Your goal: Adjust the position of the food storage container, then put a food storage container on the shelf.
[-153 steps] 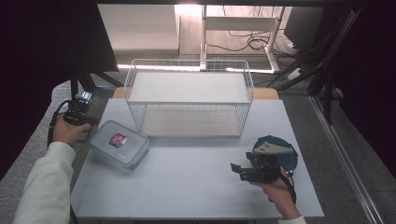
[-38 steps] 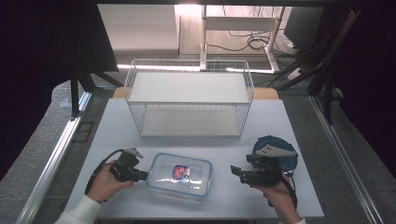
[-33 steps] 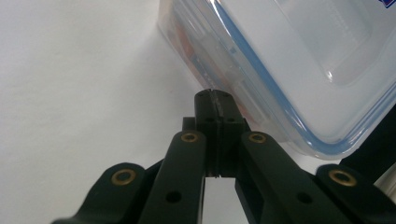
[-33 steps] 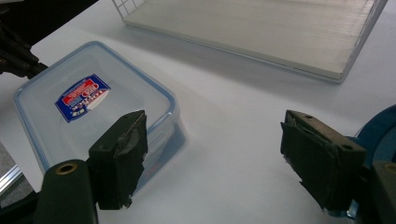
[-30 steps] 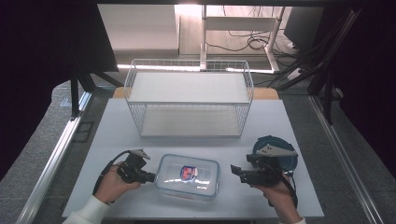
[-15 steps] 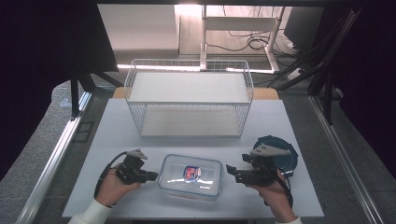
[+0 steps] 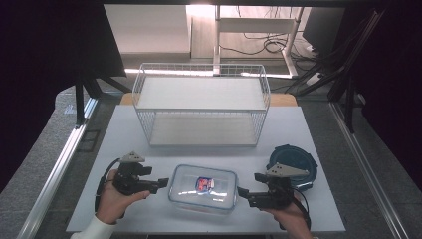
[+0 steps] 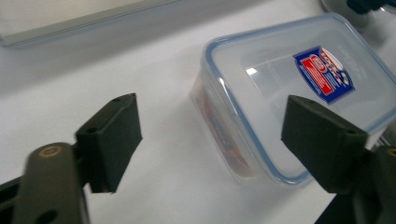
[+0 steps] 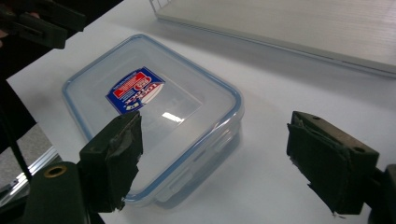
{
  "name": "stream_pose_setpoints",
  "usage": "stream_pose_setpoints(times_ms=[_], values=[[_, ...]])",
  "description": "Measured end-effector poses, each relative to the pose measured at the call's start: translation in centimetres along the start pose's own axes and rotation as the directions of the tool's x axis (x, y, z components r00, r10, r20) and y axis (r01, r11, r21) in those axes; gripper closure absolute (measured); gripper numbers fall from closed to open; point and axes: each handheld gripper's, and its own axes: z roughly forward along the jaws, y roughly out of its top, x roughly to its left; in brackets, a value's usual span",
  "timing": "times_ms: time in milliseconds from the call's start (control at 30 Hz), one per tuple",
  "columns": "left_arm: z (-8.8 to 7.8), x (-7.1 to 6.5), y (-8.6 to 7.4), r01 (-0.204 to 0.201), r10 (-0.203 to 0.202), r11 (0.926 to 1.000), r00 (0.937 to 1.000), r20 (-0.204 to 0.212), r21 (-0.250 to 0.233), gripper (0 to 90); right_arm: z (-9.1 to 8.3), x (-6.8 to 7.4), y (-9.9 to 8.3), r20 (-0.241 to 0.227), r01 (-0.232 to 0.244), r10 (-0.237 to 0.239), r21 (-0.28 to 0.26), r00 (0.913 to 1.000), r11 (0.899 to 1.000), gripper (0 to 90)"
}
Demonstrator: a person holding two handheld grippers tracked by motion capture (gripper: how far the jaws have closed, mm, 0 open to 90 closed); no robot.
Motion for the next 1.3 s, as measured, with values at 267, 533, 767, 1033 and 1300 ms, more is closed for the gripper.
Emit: stream_pose_setpoints(times_ms=[267,533,767,1033,1300], values=[[-0.2,0.1,0.1,0.043,-0.043,0.9985,0.999,0.008,-0.034,10.9,0.1,0.3,-0.3,-0.019,-0.047,0.047,0.002,0.9987,0.999,15.4],[0.1,0.1,0.0,0.082,-0.079,0.996,0.9931,0.087,-0.035,6.9,1.6,0.9,-0.9,-0.062,-0.104,0.107,0.046,0.9923,0.993,12.0],[0.9,0.1,0.0,0.12,-0.115,0.9926,0.981,0.156,-0.022,7.7,2.4,1.0,-1.1,-0.067,-0.187,0.19,0.057,0.9794,0.981,11.7],[3.7,0.9,-0.4,0.204,-0.207,0.9782,0.9496,0.235,0.04,7.8,4.7,1.2,-1.7,-0.037,-0.275,0.28,0.106,0.9593,0.956,8.4],[5.2,0.6,-0.5,0.196,-0.213,0.9767,0.9382,0.273,0.087,11.4,6.0,1.1,-2.6,-0.087,-0.336,0.35,0.139,0.9328,0.932,7.3]])
